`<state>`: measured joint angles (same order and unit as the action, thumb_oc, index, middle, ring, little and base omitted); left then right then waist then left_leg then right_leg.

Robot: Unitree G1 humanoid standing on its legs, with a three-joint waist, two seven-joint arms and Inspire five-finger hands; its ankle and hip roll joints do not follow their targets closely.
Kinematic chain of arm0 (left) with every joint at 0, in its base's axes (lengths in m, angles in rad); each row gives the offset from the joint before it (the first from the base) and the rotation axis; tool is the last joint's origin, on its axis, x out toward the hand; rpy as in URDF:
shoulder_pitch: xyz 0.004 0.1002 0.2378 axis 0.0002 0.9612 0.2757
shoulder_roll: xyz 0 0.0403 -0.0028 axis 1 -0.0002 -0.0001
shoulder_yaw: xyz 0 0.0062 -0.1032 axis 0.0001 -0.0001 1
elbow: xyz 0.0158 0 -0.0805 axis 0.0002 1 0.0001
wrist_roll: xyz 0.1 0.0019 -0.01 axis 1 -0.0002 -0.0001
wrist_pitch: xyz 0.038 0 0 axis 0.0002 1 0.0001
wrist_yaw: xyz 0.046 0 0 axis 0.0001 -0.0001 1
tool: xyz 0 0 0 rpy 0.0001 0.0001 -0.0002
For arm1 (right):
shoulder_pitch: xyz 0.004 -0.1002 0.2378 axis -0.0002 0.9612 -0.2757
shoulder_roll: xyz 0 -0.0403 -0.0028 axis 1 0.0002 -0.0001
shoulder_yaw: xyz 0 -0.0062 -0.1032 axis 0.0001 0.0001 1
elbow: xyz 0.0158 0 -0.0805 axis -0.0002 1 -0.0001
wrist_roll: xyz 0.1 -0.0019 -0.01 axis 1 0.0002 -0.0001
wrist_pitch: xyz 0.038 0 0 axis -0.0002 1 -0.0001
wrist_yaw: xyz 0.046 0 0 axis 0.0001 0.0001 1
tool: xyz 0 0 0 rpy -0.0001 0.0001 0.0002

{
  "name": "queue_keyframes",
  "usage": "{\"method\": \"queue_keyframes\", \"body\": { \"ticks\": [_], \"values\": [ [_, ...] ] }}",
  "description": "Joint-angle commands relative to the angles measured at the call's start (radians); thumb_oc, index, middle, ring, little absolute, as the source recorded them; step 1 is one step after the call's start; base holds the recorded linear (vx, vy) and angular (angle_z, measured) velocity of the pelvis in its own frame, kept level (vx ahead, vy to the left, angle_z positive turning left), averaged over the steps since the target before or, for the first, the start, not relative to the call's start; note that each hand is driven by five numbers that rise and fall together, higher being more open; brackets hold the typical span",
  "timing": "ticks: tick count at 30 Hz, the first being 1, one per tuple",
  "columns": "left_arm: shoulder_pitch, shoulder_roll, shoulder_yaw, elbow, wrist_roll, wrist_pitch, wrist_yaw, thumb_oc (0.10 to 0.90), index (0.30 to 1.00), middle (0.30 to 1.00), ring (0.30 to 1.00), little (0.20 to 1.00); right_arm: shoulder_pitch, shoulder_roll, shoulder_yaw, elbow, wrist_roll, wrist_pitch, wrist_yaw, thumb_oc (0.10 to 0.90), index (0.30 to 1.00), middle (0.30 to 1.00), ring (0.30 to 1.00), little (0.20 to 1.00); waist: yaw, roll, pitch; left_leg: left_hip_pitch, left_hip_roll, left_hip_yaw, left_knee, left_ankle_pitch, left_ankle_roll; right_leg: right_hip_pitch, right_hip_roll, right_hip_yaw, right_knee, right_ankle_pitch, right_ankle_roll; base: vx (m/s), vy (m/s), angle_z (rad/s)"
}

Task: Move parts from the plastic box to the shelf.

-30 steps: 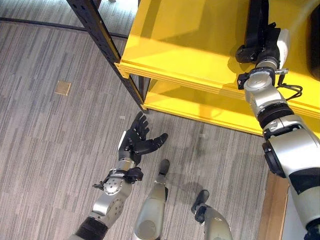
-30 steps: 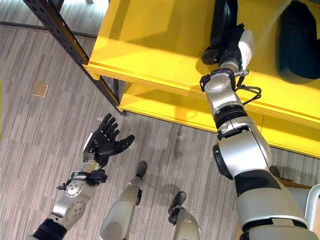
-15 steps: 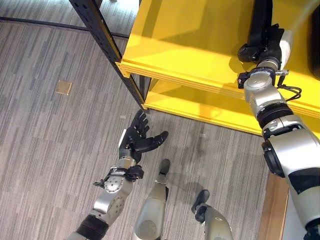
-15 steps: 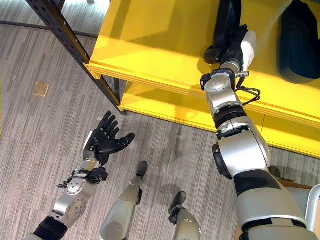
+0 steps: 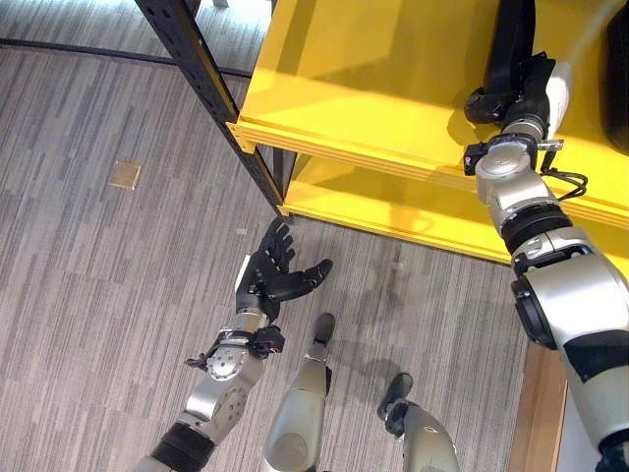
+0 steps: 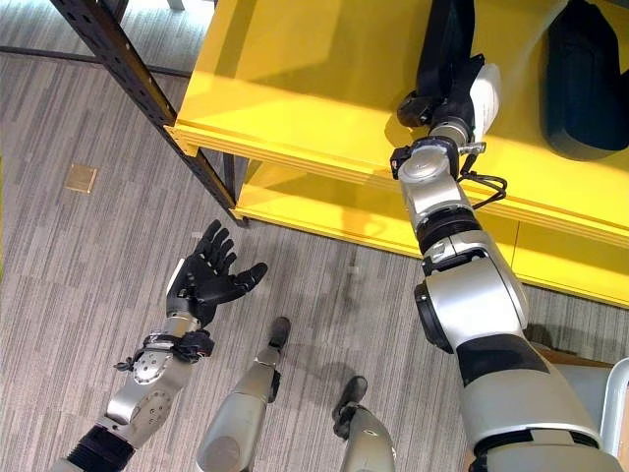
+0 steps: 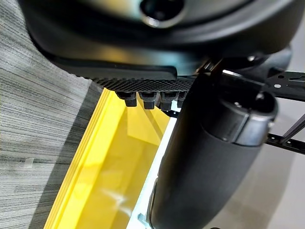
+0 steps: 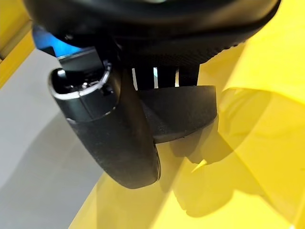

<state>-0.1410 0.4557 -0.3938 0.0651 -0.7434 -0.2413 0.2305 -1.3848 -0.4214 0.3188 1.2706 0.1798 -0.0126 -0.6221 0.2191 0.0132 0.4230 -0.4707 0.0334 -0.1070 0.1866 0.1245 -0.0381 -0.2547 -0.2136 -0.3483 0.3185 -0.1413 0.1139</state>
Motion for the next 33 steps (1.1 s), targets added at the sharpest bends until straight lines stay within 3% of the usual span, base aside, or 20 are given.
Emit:
{"method": "queue_keyframes", "body": {
  "ticks": [1, 29, 30, 31, 32, 33],
  "values": [
    [-0.033, 0.036, 0.022, -0.162, 0.006, -0.107, -0.004, 0.900, 1.000, 1.000, 1.000, 1.000, -0.107, -0.048, 0.032, -0.081, -0.017, -0.073, -0.062, 0.400, 0.300, 0.300, 0.300, 0.300, -0.014, -0.024, -0.023, -0.046, 0.052, 0.015, 0.136, -0.116, -0.022, 0.066, -0.039, 0.056, -0.082, 0.064, 0.024, 0.00, 0.000, 0.00],
    [-0.032, 0.037, 0.022, -0.163, 0.010, -0.105, 0.002, 0.900, 1.000, 1.000, 1.000, 1.000, -0.086, -0.040, 0.013, -0.052, -0.023, -0.067, -0.079, 0.400, 0.300, 0.300, 0.300, 0.300, -0.022, -0.031, -0.027, -0.041, 0.056, 0.017, 0.130, -0.116, -0.021, 0.067, -0.034, 0.060, -0.085, 0.069, 0.024, 0.00, 0.000, 0.00],
    [-0.032, 0.037, 0.024, -0.163, 0.009, -0.107, -0.001, 0.900, 1.000, 1.000, 1.000, 1.000, -0.084, -0.039, 0.022, -0.057, -0.022, -0.068, -0.056, 0.427, 0.338, 0.338, 0.338, 0.338, -0.022, -0.032, -0.028, -0.041, 0.056, 0.017, 0.130, -0.115, -0.021, 0.066, -0.035, 0.060, -0.085, 0.071, 0.025, 0.00, 0.000, 0.00],
    [-0.032, 0.037, 0.025, -0.163, 0.009, -0.107, -0.001, 0.900, 1.000, 1.000, 1.000, 1.000, -0.084, -0.039, 0.022, -0.057, -0.022, -0.068, -0.056, 0.527, 0.478, 0.478, 0.478, 0.478, -0.022, -0.032, -0.028, -0.041, 0.056, 0.017, 0.130, -0.115, -0.021, 0.065, -0.035, 0.060, -0.085, 0.071, 0.025, 0.00, 0.000, 0.00],
    [-0.032, 0.039, 0.025, -0.164, 0.009, -0.107, -0.003, 0.900, 1.000, 1.000, 1.000, 1.000, -0.086, -0.042, 0.040, -0.057, -0.036, -0.063, -0.046, 0.900, 1.000, 1.000, 1.000, 1.000, -0.023, -0.034, -0.028, -0.041, 0.057, 0.017, 0.128, -0.115, -0.021, 0.065, -0.034, 0.060, -0.086, 0.071, 0.024, 0.00, 0.000, 0.00],
    [-0.032, 0.039, 0.026, -0.163, 0.009, -0.108, -0.005, 0.900, 1.000, 1.000, 1.000, 1.000, -0.085, -0.040, 0.046, -0.065, -0.043, -0.066, -0.045, 0.900, 1.000, 1.000, 1.000, 1.000, -0.023, -0.035, -0.028, -0.041, 0.057, 0.017, 0.128, -0.115, -0.021, 0.065, -0.034, 0.060, -0.086, 0.072, 0.024, 0.00, 0.000, 0.00]
  ]
}}
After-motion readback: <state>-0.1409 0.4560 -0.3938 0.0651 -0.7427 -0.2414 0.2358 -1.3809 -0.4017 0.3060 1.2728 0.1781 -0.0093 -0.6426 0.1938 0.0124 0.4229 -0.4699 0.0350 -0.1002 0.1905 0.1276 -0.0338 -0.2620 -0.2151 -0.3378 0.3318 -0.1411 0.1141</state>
